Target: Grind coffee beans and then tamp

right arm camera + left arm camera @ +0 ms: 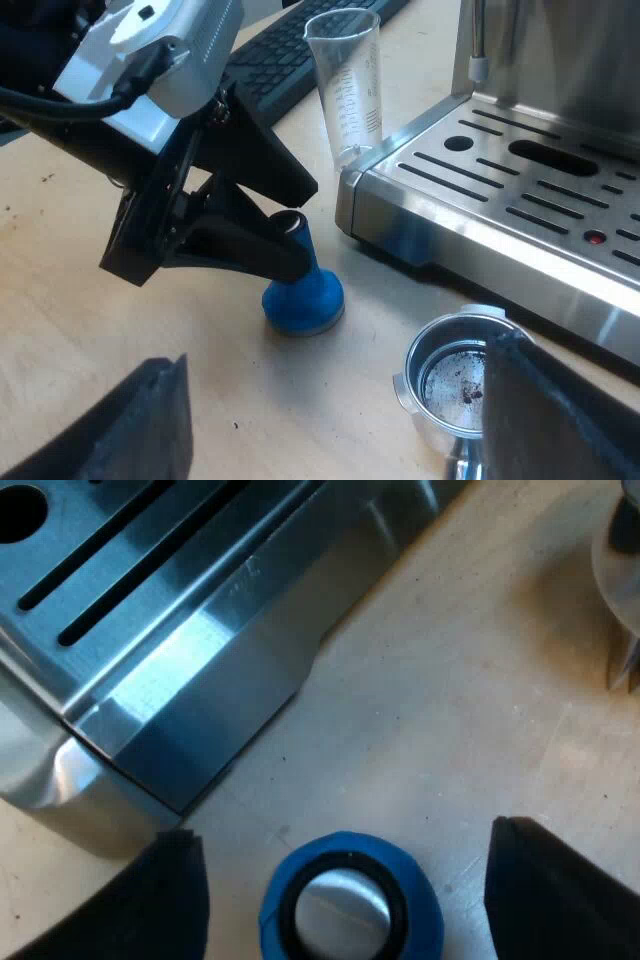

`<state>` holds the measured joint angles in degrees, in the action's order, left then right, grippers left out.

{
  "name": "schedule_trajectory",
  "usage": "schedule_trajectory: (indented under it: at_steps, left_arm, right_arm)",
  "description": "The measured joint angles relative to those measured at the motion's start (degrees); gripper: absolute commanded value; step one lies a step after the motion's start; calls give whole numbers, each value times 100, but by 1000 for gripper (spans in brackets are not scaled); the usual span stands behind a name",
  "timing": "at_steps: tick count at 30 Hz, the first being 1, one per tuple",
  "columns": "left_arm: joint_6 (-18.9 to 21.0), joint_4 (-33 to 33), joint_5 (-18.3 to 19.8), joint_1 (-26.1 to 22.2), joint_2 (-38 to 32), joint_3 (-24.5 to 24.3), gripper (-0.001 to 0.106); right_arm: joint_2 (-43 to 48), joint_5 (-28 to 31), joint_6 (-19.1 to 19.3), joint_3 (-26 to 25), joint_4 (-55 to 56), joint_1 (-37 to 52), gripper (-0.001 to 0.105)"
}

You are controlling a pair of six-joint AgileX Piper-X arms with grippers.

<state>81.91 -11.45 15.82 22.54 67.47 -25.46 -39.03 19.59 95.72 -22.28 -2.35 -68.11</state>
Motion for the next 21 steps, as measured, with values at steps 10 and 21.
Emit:
schedule_trajectory:
  at_steps: [10,21]
  left_arm:
    - [18,13,-41,0,-463,0,64]
    - [36,-1010,-17,0,-1292,-357,80]
  right_arm:
    - [0,0,0,0,0,0,62]
    - [0,-7,-68,0,235,0,62]
